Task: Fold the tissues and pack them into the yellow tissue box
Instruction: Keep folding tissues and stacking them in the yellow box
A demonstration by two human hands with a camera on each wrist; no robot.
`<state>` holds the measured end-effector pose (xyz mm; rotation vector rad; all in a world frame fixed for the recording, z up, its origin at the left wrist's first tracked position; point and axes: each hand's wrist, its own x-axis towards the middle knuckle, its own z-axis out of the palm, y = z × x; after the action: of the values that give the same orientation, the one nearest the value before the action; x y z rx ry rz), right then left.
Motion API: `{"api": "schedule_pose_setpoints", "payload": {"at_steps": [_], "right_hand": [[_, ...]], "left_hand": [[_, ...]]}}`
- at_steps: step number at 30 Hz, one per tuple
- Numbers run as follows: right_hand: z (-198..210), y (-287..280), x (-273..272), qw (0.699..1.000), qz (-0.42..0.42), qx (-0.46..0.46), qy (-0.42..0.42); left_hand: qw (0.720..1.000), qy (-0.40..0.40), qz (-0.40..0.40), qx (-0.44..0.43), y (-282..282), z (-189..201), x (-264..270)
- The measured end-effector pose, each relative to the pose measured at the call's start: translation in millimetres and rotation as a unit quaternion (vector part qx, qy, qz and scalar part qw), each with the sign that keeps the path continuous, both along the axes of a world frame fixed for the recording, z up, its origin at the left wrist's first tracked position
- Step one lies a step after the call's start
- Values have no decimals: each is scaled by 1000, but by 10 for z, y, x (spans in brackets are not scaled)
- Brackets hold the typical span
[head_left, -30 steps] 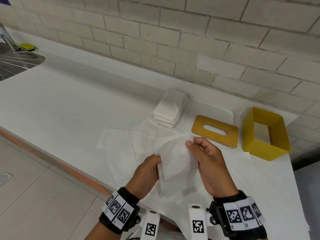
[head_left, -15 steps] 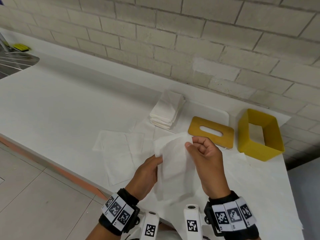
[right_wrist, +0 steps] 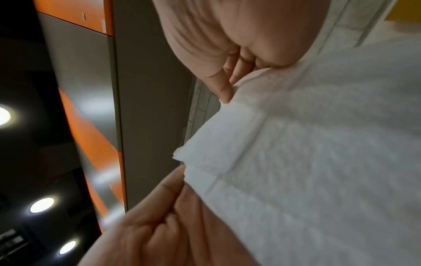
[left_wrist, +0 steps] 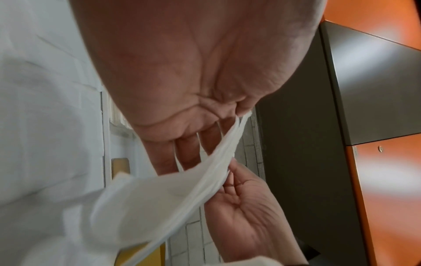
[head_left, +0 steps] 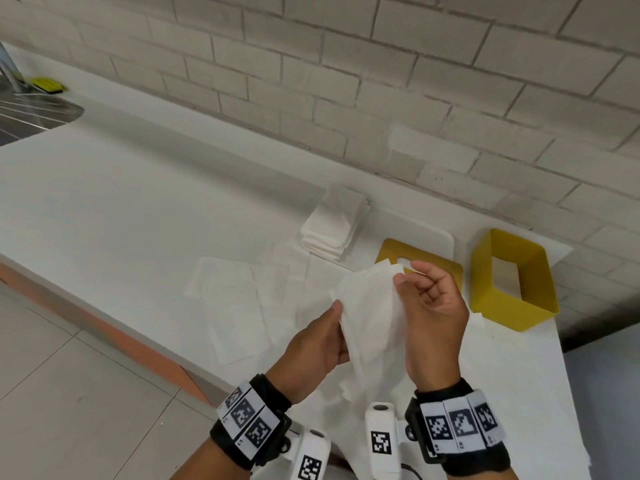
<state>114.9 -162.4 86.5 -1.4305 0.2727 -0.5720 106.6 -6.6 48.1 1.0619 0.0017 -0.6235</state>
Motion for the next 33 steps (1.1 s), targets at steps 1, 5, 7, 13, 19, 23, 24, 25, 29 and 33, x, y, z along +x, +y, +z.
{"api": "schedule_pose_setpoints", "payload": {"at_steps": [1,5,7,13,19,23,24,25,29,33], "right_hand": [[1,0,-1,1000,-1,0,-10],[7,-55,8,999,-26,22,-36],[54,-110,-10,998,-23,41,-42],[293,-48,-131,991,114,-39,-64],[116,159,-17,997,60,-39,-20],[78,155,6,999,38,-20,-13],[75,147,15,999,37,-17,-12],[78,145,24,999,37,-17,-9],[85,143,18,999,32,-26,4],[47,127,20,1000,22,-22,4]], "left_hand": [[1000,1,2,-3,0,-5,-4],[999,9,23,-33,35,-1,14],[998,17,39,-35,72,-11,53],[996,1,79,-35,158,95,185],[994,16,107,6,55,23,103],[994,-29,101,-23,14,51,82],[993,-32,109,-36,9,58,89],[991,-41,122,-39,32,67,93],[994,-62,75,-50,115,-34,154],[985,-164,43,25,89,-23,104]]}}
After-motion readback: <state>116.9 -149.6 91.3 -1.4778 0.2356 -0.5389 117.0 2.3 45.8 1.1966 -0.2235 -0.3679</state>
